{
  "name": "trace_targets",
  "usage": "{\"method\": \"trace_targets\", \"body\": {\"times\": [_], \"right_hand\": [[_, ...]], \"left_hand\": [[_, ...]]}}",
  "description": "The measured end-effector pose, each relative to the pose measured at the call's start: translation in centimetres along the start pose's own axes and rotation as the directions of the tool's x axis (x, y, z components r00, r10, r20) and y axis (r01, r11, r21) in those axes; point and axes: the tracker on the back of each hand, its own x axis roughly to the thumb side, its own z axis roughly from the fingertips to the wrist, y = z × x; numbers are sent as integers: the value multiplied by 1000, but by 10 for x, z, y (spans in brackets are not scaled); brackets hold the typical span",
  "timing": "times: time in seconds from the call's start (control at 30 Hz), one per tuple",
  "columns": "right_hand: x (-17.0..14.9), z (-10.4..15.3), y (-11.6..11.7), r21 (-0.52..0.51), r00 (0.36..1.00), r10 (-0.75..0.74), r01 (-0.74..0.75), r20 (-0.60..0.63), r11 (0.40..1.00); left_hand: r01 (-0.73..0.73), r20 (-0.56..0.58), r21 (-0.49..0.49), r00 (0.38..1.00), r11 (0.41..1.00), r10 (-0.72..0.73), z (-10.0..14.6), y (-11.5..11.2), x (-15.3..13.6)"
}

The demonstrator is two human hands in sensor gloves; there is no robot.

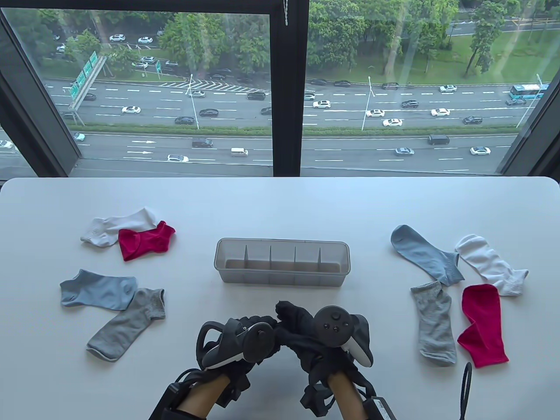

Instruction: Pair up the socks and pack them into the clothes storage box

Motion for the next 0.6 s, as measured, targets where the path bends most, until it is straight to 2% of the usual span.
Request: {"method": "trace_targets", "body": {"times": [0.03,0.07,0.13,0.2,0.27,0.37,0.47,0.57,0.6], "right_hand": [[-2,-1,1,58,999,-43,42,6,997],[-3,-2,1,46,997,-70,71,-9,996],[-2,-2,0,-3,999,-21,21,-32,1000],[0,0,-3,-95,996,72,-77,-59,992],[0,2,-5,-121,997,49,-55,-53,991],[2,4,-5,-152,999,21,-28,-46,988],[6,3,-4,-114,1000,-20,17,-23,993],[2,-1,-2,43,992,-129,129,3,991],[0,-1,-2,60,991,-134,133,8,989]], "left_hand": [[-24,-6,-19,1000,1000,24,0,-1,-2],[-34,-6,-57,999,998,34,0,-2,-4],[-60,-14,-89,998,994,59,1,-4,-5],[-58,-14,-25,998,998,58,1,-2,-3],[-96,8,-70,995,993,96,1,-1,-2],[-137,-17,-60,990,989,136,2,-3,0],[-59,-32,49,998,997,60,5,2,0],[-31,-30,60,999,998,33,6,6,-3],[-37,-26,45,999,998,38,6,6,-5]]}}
